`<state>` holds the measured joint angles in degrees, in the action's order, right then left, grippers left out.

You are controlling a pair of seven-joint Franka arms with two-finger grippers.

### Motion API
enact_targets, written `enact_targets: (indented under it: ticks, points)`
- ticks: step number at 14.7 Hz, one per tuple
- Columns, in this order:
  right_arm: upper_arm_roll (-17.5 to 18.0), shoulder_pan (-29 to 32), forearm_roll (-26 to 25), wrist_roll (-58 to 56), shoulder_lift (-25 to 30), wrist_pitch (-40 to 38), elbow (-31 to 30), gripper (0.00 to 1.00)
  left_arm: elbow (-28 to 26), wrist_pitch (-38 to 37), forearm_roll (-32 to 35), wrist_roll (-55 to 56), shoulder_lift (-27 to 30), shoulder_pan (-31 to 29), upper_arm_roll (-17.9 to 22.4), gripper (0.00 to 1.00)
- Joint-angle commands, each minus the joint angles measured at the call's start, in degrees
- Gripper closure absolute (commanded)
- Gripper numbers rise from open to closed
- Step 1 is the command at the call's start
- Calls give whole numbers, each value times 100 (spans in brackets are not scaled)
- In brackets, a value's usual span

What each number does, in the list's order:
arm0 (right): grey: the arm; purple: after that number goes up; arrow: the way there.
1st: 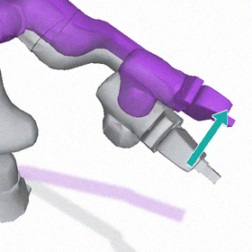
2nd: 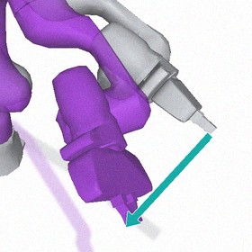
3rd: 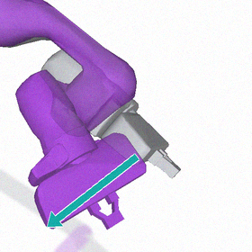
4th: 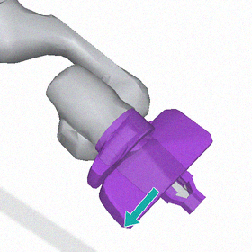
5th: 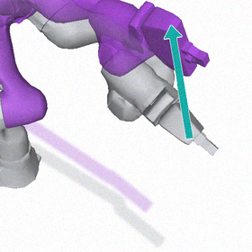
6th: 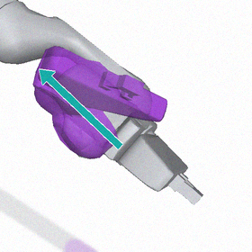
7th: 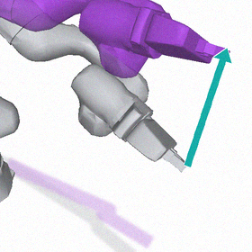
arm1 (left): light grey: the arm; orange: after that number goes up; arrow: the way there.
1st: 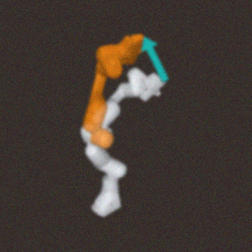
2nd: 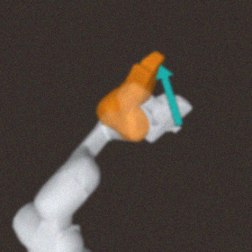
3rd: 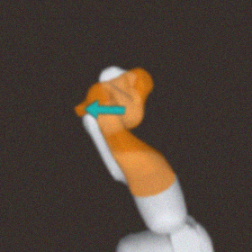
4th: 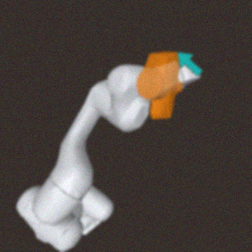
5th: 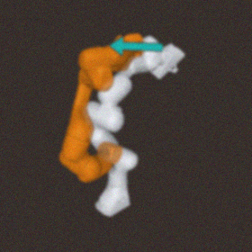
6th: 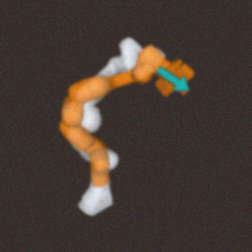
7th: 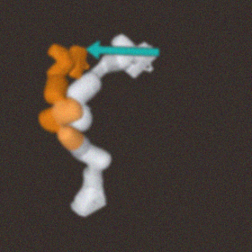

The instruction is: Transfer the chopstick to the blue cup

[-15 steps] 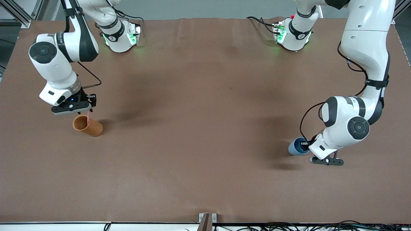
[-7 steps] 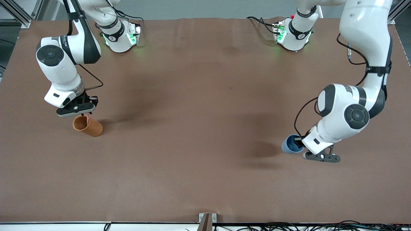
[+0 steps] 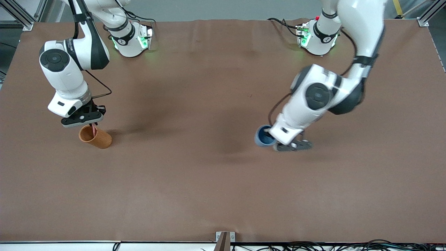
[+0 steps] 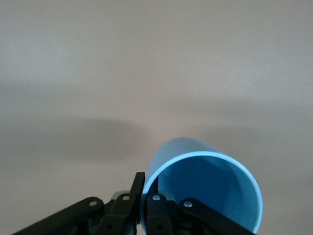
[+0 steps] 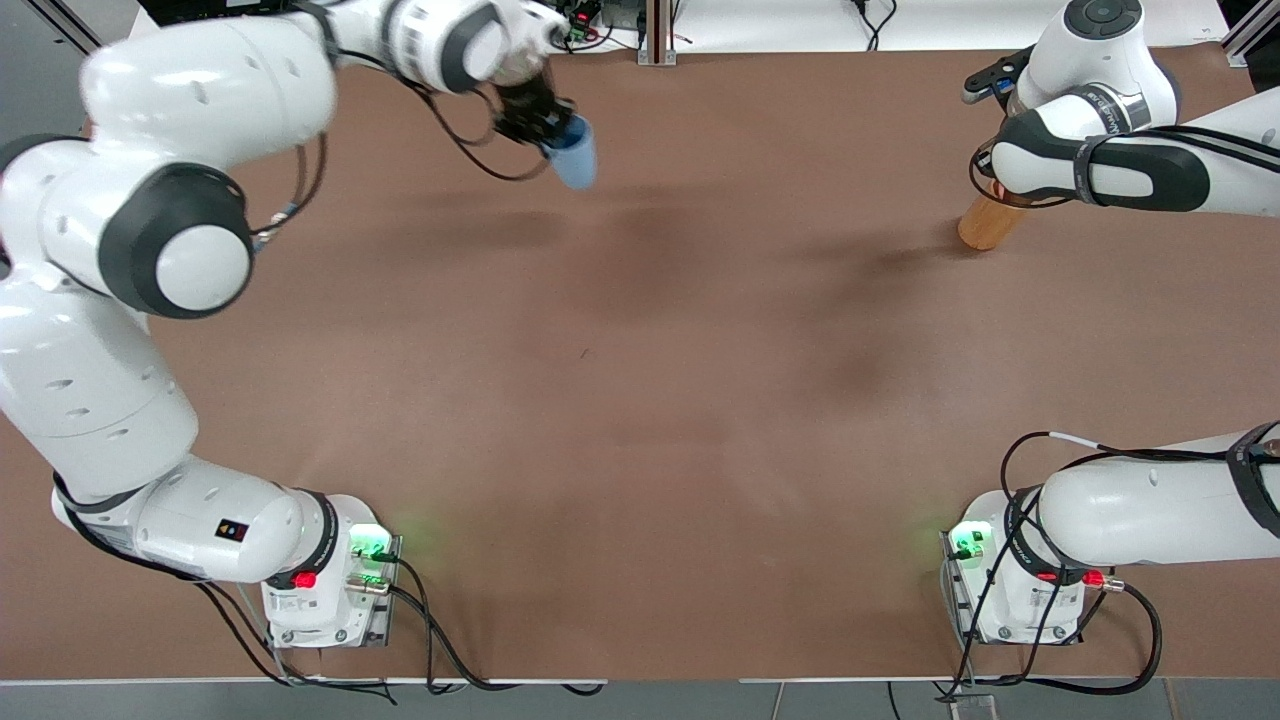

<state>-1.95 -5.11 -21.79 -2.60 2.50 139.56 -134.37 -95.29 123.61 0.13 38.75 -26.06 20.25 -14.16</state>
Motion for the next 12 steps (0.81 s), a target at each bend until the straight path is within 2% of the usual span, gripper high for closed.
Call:
enact_targets:
  ticks: [1, 3, 5, 8, 12]
  points:
    - [-7, 88, -150, 76, 5, 45, 7, 96, 55, 180, 329, 702, -223, 373, 19, 99]
    - [-25, 150, -150, 67, 23, -25, 147, 97, 28, 374, 522, 1054, -417, 645, 27, 99]
    - [-25, 290, -150, 41, 23, -104, 322, 98, 11, 383, 785, 1309, -523, 673, 10, 99]
    - [-7, 300, -28, 58, 32, -1156, 875, 98, 2, 549, 822, 1442, -681, 743, 10, 98]
    - [-7, 256, 877, 32, 14, -2369, 1832, 98, -42, 568, 866, 1442, -831, 743, 10, 97]
